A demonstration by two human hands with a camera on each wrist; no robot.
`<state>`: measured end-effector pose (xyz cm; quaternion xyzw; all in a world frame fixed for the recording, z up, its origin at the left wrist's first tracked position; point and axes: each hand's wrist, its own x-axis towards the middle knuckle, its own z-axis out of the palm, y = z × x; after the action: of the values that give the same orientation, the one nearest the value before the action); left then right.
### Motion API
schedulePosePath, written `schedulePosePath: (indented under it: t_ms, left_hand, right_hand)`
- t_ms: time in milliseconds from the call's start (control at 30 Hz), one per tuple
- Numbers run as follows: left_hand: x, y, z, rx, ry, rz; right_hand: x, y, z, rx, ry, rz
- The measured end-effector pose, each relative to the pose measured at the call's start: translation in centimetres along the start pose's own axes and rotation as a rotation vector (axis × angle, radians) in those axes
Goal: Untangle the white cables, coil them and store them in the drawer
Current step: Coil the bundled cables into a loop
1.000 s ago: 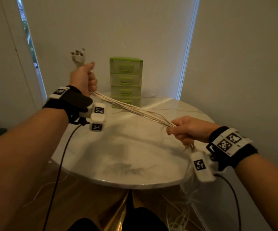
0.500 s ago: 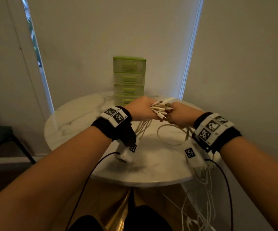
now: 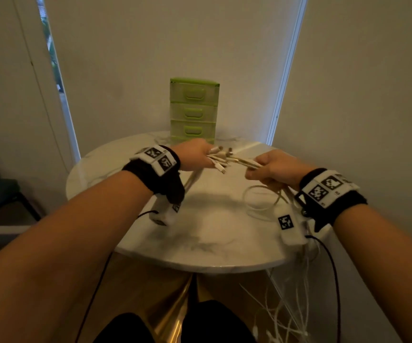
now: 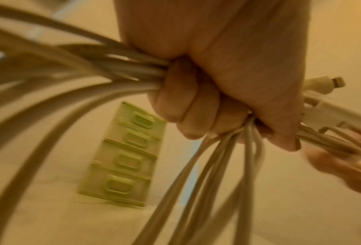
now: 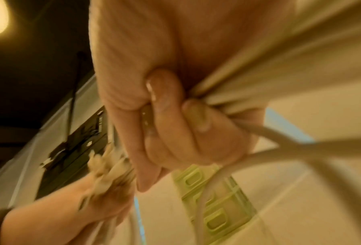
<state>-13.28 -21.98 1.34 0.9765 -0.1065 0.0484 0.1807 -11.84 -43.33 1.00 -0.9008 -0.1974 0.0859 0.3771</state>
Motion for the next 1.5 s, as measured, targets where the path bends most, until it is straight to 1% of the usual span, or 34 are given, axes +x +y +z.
schedulePosePath:
  t_ms: [100,167,200,267,300,367,433,500,533,567,700,767,833,933,1033,1067,1100,1167,1200,1233,1267,1300,1333,1367,1400,1433,1500]
  left_hand:
    - [-0.8,-4.8,-2.1,0.014,0.093,-0.136]
    - [-1.3,-6.4,-2.6,0.037,0.097,-0.211]
    - [-1.4,-6.6,-2.6,0.051,0.102,-0.217]
    - [-1.5,-6.2,-2.6,0.063,0.127,-0.179]
    - [-1.5,-5.6,-2.6,0.055,0.156,-0.147]
    - [-1.6,-4.0,-2.7,-0.002,0.219,-0.053]
    - [-1.4,-1.5,-2.2,-0.057,0.235,0.067]
    - [-1.1,1.1,-1.2,-0.055,0.156,0.145]
    - [-0.9,1.8,-0.7,-0.043,0.12,0.162]
    - [-0.7,2.3,-0.3,-0.031,0.105,0.158]
    - [-0.4,2.1,0.0,-0.044,0.133,0.103]
    - [-0.6,1.9,0.0,-0.048,0.136,0.095]
    - [-0.9,1.7,-0.1,0.014,0.133,0.085]
    - [-0.8,0.8,-0.6,0.117,0.146,0.046]
    - [-0.3,-0.1,-1.0,0.139,0.168,-0.013]
    - [-0.2,-0.3,-1.2,0.122,0.177,-0.023]
    - [-0.3,-0.5,-1.2,0.087,0.198,-0.025]
    - [-0.3,-0.6,-1.3,-0.017,0.249,-0.022]
    - [-0.4,-0.6,-1.4,-0.059,0.27,-0.023]
    - [-0.5,-0.7,-1.4,-0.081,0.284,-0.02]
    - [-0.6,-0.8,-1.4,-0.082,0.287,-0.016]
    - [-0.6,-0.9,-1.3,-0.073,0.287,-0.005]
    - [-0.7,-0.9,-1.2,-0.065,0.285,0.004]
    - [-0.8,-1.0,-1.1,-0.056,0.288,0.017]
    - [-1.0,-1.1,-1.1,-0.05,0.289,0.019]
    - [-1.2,-1.3,-1.0,-0.044,0.295,0.019]
    - [-1.6,-2.0,-1.0,-0.011,0.312,0.018]
  right_hand:
    - [-0.5,2.4,-2.0,0.046,0.022,0.066]
    - [-0.4,2.6,-2.4,0.023,0.042,0.077]
    - [0.0,2.2,-2.3,-0.005,0.059,0.073]
    - [0.6,0.9,-1.7,-0.106,0.097,0.068]
    - [0.8,0.1,-1.5,-0.196,0.112,0.068]
    - [0.9,-1.3,-0.8,-0.377,0.115,0.042]
    - [1.0,-2.8,0.3,-0.421,0.084,-0.037]
    - [1.2,-4.2,1.2,-0.383,0.061,-0.122]
    - [1.3,-4.7,1.4,-0.371,0.055,-0.158]
    - [1.3,-5.0,1.5,-0.362,0.047,-0.184]
    - [0.6,-4.8,1.0,-0.28,0.042,-0.25]
    - [0.5,-4.0,0.9,-0.199,0.044,-0.212]
    - [0.4,-3.0,0.6,-0.163,0.035,-0.164]
    - [0.6,-1.6,-0.3,-0.252,0.023,-0.134]
    - [1.0,-1.3,-1.1,-0.354,-0.06,-0.154]
    - [1.0,-1.4,-1.3,-0.324,-0.097,-0.16]
    - [1.0,-1.6,-1.3,-0.21,-0.139,-0.158]
    - [0.9,-1.7,-1.6,0.179,-0.211,-0.113]
    - [0.9,-1.5,-1.8,0.304,-0.22,-0.101]
    - [1.0,-1.4,-1.9,0.334,-0.227,-0.095]
    - [1.1,-1.2,-1.8,0.278,-0.236,-0.089]
    - [1.4,-1.0,-1.7,0.138,-0.238,-0.089]
    - [1.6,-0.8,-1.6,-0.062,-0.217,-0.094]
    - [1.9,-0.7,-1.6,-0.245,-0.165,-0.102]
    - [2.1,-0.4,-1.7,-0.375,-0.087,-0.108]
    - [2.2,-0.1,-1.9,-0.439,0.018,-0.112]
    - [2.6,0.6,-2.8,-0.425,0.258,-0.128]
